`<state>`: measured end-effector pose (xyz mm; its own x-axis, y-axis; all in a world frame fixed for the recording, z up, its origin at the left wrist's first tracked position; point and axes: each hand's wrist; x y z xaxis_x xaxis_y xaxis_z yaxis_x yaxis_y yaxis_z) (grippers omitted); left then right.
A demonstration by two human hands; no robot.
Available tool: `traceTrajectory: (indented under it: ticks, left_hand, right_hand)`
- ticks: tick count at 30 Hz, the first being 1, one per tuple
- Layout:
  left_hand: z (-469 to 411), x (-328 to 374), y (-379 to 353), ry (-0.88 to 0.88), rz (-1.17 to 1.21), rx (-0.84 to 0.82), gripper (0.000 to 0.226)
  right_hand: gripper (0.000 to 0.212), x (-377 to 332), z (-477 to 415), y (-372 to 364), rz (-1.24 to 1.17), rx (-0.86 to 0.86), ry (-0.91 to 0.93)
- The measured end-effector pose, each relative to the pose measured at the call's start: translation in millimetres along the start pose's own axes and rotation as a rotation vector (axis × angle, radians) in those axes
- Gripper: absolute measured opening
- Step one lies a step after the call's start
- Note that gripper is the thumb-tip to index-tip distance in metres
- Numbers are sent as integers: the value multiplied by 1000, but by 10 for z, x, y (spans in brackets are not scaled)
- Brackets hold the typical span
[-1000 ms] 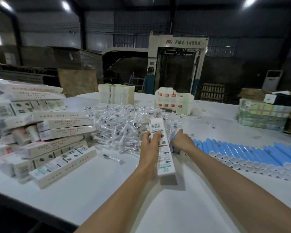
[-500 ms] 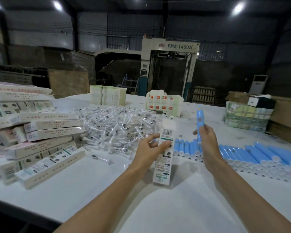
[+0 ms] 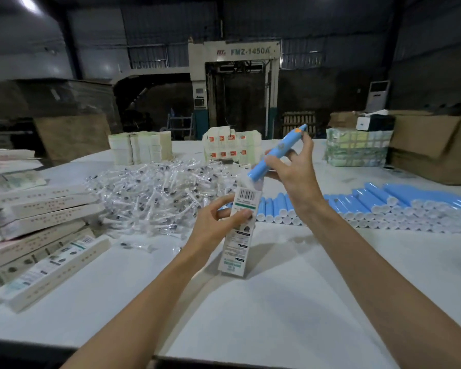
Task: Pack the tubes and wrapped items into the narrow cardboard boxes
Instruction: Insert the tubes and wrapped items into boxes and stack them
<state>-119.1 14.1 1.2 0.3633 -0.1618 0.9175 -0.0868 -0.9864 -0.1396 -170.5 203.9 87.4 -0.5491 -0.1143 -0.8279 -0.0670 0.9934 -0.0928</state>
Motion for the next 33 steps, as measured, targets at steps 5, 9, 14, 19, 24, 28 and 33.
traceTrajectory:
  ticks: [5, 9, 14, 19, 24, 28, 33]
  left_hand:
    - [8, -26, 12, -24, -31, -29, 37]
    - [6, -32, -4, -54, -89, -51, 39]
    - [0, -53, 25, -52, -94, -10, 33]
    - [11, -68, 59, -59, -147, 29, 28]
    - [-88, 168, 414, -77, -58, 282, 23]
    - [-101, 254, 747, -146, -53, 519, 26]
    - [-162, 225, 894, -125, 0, 694, 43]
  right_hand:
    - [81, 8, -17, 28, 370, -125, 13]
    - [48, -69, -21, 21, 435, -210, -42]
    - [15, 33, 75, -48, 714, -292, 55]
    - [36, 316, 259, -76, 806, -266, 182]
    - [25, 530, 334, -202, 654, -86, 132]
    - [27, 703, 502, -421, 806, -535, 152]
    - [35, 943, 749, -781, 988, -842, 314]
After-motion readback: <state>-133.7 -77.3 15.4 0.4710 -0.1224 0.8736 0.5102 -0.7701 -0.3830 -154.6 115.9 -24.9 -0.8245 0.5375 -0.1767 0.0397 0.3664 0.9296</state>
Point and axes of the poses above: each hand's wrist, its own z-axis away from the middle knuckle, its own y-axis out of the back of the hand, x = y × z, and after that the axes turned 4 degrees about z, right-handed
